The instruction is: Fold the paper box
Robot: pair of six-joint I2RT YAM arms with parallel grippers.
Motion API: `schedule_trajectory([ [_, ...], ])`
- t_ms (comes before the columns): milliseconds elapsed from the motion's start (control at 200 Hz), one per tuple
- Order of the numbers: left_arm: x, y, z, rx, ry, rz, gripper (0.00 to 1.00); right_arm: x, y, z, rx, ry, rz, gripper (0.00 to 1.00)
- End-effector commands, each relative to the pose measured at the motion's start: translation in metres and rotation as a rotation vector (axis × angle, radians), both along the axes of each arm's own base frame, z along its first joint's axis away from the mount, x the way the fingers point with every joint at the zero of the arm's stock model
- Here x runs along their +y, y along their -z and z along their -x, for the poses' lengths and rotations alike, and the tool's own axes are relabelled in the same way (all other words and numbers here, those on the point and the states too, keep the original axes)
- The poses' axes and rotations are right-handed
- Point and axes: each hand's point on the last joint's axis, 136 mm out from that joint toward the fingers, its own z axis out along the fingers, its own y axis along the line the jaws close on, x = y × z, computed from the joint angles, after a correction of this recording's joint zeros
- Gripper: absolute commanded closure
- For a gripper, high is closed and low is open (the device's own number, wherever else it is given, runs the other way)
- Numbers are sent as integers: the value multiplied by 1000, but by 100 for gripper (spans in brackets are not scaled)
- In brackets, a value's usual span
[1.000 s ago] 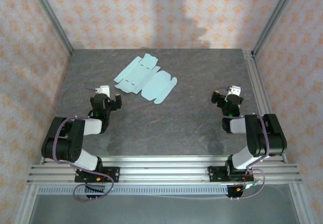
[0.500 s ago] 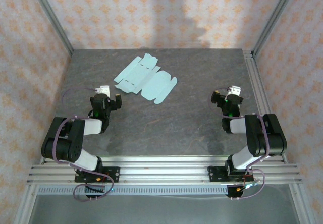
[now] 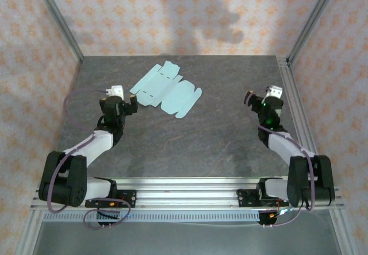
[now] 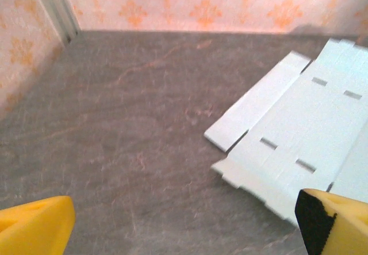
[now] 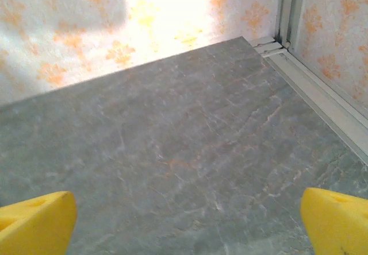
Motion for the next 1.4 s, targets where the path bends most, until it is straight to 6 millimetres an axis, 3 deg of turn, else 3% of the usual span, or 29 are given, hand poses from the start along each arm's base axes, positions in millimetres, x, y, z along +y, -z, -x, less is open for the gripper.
schedule_trajectory([
  [0,-9,-3,2,79,-25,81,0,12,6,7,164,-22,-117,1],
  [220,-67,-9,-38,155,26,332,0,74,-6,-2,208,-187,-163,1],
  [425,-131,19,-79,306,70,377,0,122,4,-1,224,-277,-158,1],
  [556,-174,44,-94,411,97,441,0,134,12,6,241,-303,-163,1],
  [596,-187,64,-96,462,102,449,0,134,13,8,244,-301,-166,1],
  [796,-242,99,-100,580,191,452,5,129,21,16,268,-284,-164,1],
  [926,-253,116,-95,636,227,473,5,130,22,17,273,-283,-172,1],
  [1096,-253,131,-72,734,310,407,5,127,20,15,265,-270,-168,1],
  [1391,-249,127,-21,811,478,370,4,132,21,9,275,-268,-197,1],
])
